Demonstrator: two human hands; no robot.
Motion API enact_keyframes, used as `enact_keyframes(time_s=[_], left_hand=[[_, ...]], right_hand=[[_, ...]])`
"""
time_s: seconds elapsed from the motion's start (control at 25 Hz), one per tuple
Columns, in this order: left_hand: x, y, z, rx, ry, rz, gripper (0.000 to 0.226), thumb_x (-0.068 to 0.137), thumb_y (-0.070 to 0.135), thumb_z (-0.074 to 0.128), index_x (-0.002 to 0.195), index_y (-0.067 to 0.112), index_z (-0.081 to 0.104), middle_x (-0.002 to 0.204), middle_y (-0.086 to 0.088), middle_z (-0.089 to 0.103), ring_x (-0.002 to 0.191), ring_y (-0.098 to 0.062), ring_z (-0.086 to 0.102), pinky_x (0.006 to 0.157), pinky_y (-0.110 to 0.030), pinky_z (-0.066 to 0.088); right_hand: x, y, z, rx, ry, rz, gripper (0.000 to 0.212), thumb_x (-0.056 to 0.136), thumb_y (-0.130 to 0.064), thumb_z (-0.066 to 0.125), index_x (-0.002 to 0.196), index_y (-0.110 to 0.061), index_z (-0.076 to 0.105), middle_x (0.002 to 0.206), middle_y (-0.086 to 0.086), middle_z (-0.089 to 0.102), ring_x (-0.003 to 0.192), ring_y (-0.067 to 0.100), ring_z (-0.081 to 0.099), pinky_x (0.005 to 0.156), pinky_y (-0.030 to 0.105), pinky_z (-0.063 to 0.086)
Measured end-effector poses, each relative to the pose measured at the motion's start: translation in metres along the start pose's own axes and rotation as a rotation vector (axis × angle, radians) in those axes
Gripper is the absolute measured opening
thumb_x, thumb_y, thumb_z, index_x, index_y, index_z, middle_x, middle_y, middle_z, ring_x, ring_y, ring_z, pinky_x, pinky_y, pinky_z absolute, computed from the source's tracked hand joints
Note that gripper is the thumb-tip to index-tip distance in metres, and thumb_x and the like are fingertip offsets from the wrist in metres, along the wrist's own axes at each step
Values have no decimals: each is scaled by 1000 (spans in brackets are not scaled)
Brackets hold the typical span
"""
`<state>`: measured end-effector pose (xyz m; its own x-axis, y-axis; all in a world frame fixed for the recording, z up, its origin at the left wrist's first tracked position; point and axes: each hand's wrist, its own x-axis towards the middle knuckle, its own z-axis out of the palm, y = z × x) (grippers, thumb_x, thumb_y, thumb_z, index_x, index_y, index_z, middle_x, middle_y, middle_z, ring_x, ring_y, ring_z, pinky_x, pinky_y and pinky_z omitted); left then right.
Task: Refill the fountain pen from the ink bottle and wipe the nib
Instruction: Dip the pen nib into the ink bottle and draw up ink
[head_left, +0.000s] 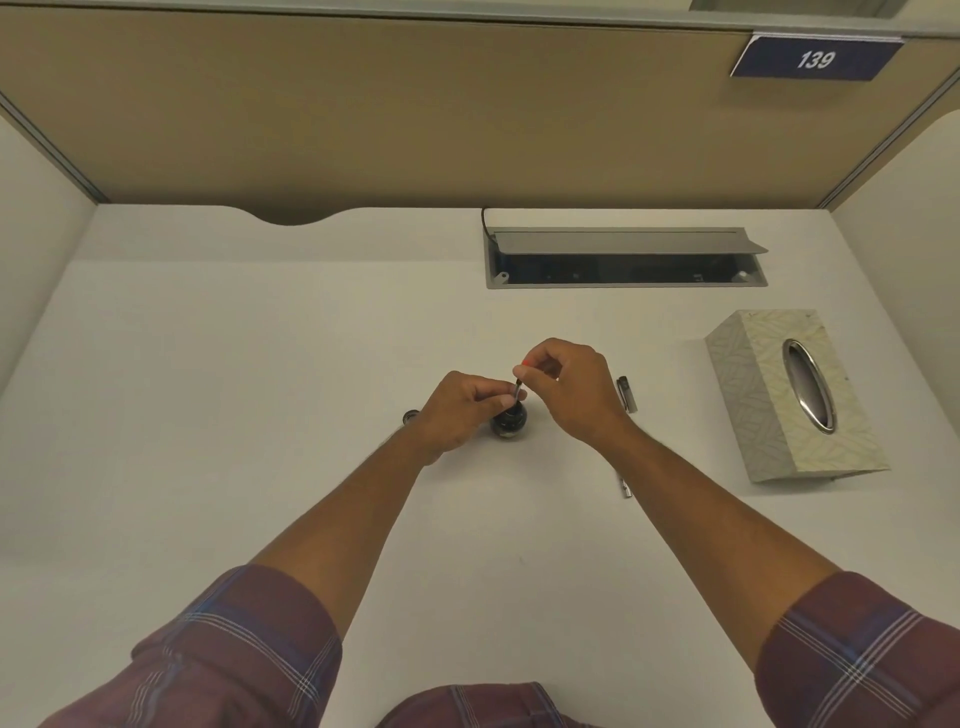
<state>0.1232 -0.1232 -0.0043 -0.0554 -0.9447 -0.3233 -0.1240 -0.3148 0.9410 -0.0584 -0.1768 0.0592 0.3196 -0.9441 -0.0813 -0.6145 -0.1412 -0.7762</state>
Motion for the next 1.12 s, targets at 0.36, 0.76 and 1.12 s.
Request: enact_keyframes(time_s=[0.36, 0.76, 1.12], left_hand=[[1, 1, -1, -28, -17, -21, 22, 103, 13, 69, 121, 12, 82, 121, 2, 82, 122, -14, 73, 101, -19, 50], [2, 0, -3, -52, -27, -41, 20, 102, 14, 71, 117, 15, 83, 119, 6, 83, 122, -14, 73, 109, -28, 51], [1, -1, -5, -77, -43, -58, 21, 101, 14, 71, 119, 15, 83, 119, 7, 83, 122, -11, 73, 110, -29, 49]], right_hand=[[3, 0, 0, 1, -80, -33, 15, 98, -21, 67, 105, -16, 79, 93, -7, 78, 78, -17, 64, 70, -3, 44], [3, 2, 0, 82, -85, -31, 20, 100, -24, 64, 113, -15, 77, 103, -6, 77, 93, -2, 68, 75, 4, 47], [7, 0, 2, 95, -35, 9, 16, 91, -29, 78, 91, -14, 81, 83, -11, 76, 73, 0, 68, 67, 7, 50]])
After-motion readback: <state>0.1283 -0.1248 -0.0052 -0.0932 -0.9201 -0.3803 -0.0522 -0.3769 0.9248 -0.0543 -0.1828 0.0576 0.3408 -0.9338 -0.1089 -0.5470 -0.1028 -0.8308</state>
